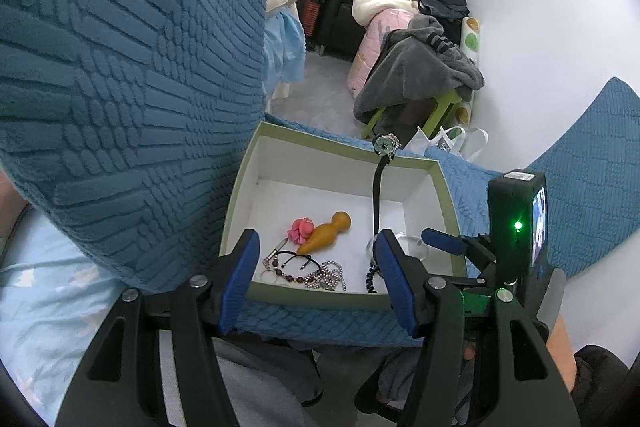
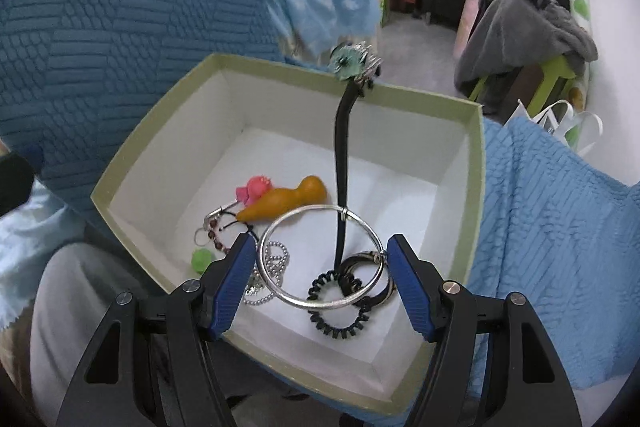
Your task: Organize jewelry
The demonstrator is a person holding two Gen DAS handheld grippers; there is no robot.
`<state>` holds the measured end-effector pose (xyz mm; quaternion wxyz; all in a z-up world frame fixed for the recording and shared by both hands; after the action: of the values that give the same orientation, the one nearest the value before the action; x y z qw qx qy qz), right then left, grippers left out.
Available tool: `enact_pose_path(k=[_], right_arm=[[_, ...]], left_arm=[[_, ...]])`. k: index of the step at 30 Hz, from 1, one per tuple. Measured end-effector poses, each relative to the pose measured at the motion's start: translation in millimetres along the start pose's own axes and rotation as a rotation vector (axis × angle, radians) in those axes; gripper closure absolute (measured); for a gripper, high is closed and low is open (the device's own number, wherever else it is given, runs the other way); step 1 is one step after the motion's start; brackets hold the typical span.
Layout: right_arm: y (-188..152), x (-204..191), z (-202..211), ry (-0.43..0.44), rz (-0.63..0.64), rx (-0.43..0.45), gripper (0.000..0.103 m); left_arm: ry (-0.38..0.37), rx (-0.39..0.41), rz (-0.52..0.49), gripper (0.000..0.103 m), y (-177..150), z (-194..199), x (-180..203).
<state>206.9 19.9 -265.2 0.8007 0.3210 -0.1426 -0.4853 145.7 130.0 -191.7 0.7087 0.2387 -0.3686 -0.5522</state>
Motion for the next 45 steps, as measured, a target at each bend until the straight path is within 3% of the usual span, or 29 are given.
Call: enact_pose_path(k=[3, 6, 8, 10, 15, 23, 30, 38, 45], right_arm=[[5.1, 2.7, 5.7, -0.001, -0.012, 0.013, 0.028], [16.0, 7.1, 18.9, 0.002, -0.031, 0.039, 0.023], [25.2, 12.0, 28.8, -0.009, -0.046, 0.063, 0.009], [40.1, 20.1, 47.5, -0.023, -0.069, 0.113, 0.004], [77.7, 35.7, 101.8, -0.060, -0.099, 0.238, 0.000], [129.1, 41.4, 212.1, -0.083, -0.102, 0.458, 0.000], [125.6, 42.3, 274.6, -0.132, -0.119, 0.555, 0.000], [104.9, 46.7, 302.5, -0.199, -0.131, 0.625, 0.000], [81.0, 54.9, 316.0, -0.238, -0.143, 0.633, 0.000]], left_arm=[[-0.002, 0.000, 0.004, 0.040, 3.8, 2.5, -2.1], [0.007, 0.018, 0.007, 0.030, 11.5, 8.2, -1.5], [-0.002, 0.033, 0.002, 0.030, 18.4, 13.2, 2.3], [-0.005, 0.049, -0.006, 0.029, 27.4, 18.9, 6.3], [-0.029, 0.094, -0.020, 0.022, 51.5, 35.0, 19.3], [-0.001, 0.166, -0.045, 0.018, 83.1, 63.4, 33.1], [-0.006, 0.242, -0.101, 0.018, 98.6, 100.3, 54.4], [-0.005, 0.321, -0.177, 0.018, 106.3, 136.3, 73.4], [-0.005, 0.316, -0.207, 0.018, 94.7, 142.5, 83.9]])
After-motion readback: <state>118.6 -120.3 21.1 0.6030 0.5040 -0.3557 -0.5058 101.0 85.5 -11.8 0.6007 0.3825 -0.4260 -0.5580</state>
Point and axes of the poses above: each gripper's, at about its wrist camera, not at the fingertips, and z roughly against the way its jaws point, x to its right, y to its top, the point moved 9 cm from there along -z, roughly the way its jaws point, and after that the axes turned 11 degrees about x, right-handed, at the moved point
